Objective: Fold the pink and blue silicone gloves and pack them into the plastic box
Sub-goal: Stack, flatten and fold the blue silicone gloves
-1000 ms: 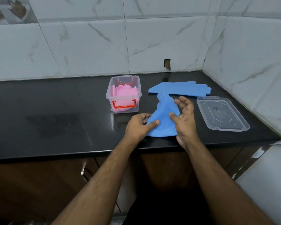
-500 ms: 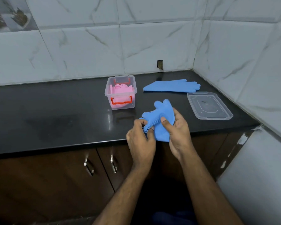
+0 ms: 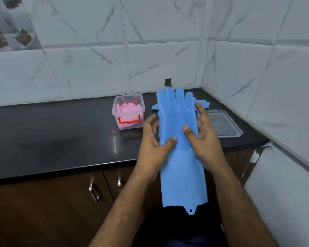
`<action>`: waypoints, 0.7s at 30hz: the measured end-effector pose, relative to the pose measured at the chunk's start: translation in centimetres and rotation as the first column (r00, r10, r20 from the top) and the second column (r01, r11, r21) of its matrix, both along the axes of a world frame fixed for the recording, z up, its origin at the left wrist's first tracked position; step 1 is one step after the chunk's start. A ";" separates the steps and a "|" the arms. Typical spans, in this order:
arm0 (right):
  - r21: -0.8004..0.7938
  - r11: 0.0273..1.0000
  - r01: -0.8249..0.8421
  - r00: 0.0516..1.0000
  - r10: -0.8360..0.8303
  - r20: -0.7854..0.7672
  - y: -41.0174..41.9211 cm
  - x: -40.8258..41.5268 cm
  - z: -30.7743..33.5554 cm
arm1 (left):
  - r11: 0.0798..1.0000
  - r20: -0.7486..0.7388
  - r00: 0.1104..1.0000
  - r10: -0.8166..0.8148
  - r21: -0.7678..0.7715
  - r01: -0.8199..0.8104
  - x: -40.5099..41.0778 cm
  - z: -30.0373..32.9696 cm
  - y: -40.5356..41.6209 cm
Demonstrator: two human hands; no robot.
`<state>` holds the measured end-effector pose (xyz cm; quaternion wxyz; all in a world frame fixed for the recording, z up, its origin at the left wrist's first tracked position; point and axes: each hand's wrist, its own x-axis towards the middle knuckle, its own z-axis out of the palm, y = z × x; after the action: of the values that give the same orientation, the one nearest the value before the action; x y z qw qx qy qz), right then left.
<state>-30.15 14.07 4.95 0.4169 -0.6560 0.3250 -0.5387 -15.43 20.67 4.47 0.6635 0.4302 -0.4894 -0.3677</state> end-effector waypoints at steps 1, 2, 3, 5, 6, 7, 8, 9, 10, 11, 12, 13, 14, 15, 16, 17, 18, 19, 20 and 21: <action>-0.001 1.000 0.005 0.998 -0.006 -0.055 0.0 0.0 -0.6 | 0.999 0.002 1.000 0.015 0.029 -0.015 0.0 -0.6 0.0; -0.007 1.000 0.012 0.993 -0.012 -0.114 -0.1 0.1 -1.2 | 0.998 0.011 0.999 0.030 0.054 -0.030 0.1 -1.2 -0.1; -0.011 1.000 0.014 0.986 -0.016 -0.165 -0.2 0.2 -1.8 | 0.996 0.026 0.999 0.042 0.075 -0.044 0.2 -1.8 -0.3; -0.008 1.000 0.009 0.974 -0.011 -0.227 -0.5 0.6 -2.8 | 0.993 0.065 0.996 0.067 0.092 -0.073 0.5 -2.8 -0.5; -0.005 1.000 0.010 0.970 -0.011 -0.244 -0.7 0.7 -3.2 | 0.992 0.077 0.994 0.075 0.095 -0.082 0.7 -3.1 -0.7; -0.006 1.000 0.013 0.967 -0.014 -0.256 -1.0 0.9 -3.5 | 0.992 0.083 0.994 0.077 0.095 -0.085 0.8 -3.3 -1.0; -0.008 1.000 0.012 0.965 -0.014 -0.260 -1.4 1.1 -3.6 | 0.992 0.089 0.993 0.078 0.090 -0.086 1.0 -3.2 -1.4; -0.008 1.000 0.012 0.966 -0.013 -0.257 -2.0 1.3 -3.6 | 0.993 0.103 0.992 0.078 0.084 -0.087 1.3 -3.0 -2.0; -0.011 1.000 0.017 0.969 -0.019 -0.247 -2.7 1.7 -3.4 | 0.993 0.138 0.987 0.083 0.075 -0.094 1.6 -2.6 -2.7; -0.018 0.999 0.029 0.973 -0.032 -0.228 -3.7 2.2 -3.2 | 0.992 0.186 0.978 0.098 0.057 -0.110 2.1 -2.1 -3.7; -0.020 0.999 0.042 0.977 -0.046 -0.208 -4.8 2.7 -2.9 | 0.989 0.256 0.959 0.125 0.045 -0.141 2.6 -1.7 -4.9; -0.008 0.999 0.049 0.979 -0.049 -0.199 -6.0 3.1 -2.7 | 0.982 0.349 0.924 0.154 0.050 -0.183 3.2 -1.4 -6.1; 0.016 0.999 0.048 0.976 -0.044 -0.213 -7.3 3.4 -2.7 | 0.967 0.464 0.868 0.179 0.078 -0.241 3.9 -1.3 -7.3; 0.049 0.997 0.053 0.964 -0.038 -0.263 -8.5 3.5 -3.0 | 0.947 0.575 0.798 0.180 0.117 -0.299 4.6 -1.5 -8.3; 0.080 0.994 0.071 0.935 -0.039 -0.353 -9.7 3.4 -3.5 | 0.930 0.661 0.734 0.152 0.155 -0.332 5.2 -2.2 -9.1; 0.089 0.991 0.101 0.883 -0.048 -0.466 -10.7 3.1 -4.1 | 0.922 0.725 0.681 0.104 0.187 -0.340 5.7 -3.0 -9.6; 0.081 0.989 0.126 0.829 -0.061 -0.556 -11.7 2.8 -4.7 | 0.916 0.779 0.624 0.053 0.211 -0.341 5.9 -4.1 -10.0; 0.073 0.988 0.137 0.799 -0.067 -0.598 -12.5 2.6 -5.0 | 0.909 0.829 0.560 0.012 0.224 -0.352 6.1 -5.1 -10.2; 0.075 0.988 0.138 0.794 -0.065 -0.605 -13.2 2.6 -5.2 | 0.900 0.866 0.501 -0.008 0.225 -0.374 6.2 -6.0 -10.5; 0.082 0.987 0.140 0.794 -0.062 -0.605 -13.9 2.8 -5.3 | 0.891 0.884 0.467 -0.013 0.223 -0.396 6.3 -6.7 -11.0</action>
<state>-27.39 0.18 -0.31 0.3027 -0.7476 0.5071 -0.3039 -9.09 9.67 -2.21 0.2605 0.7342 -0.6167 -0.1128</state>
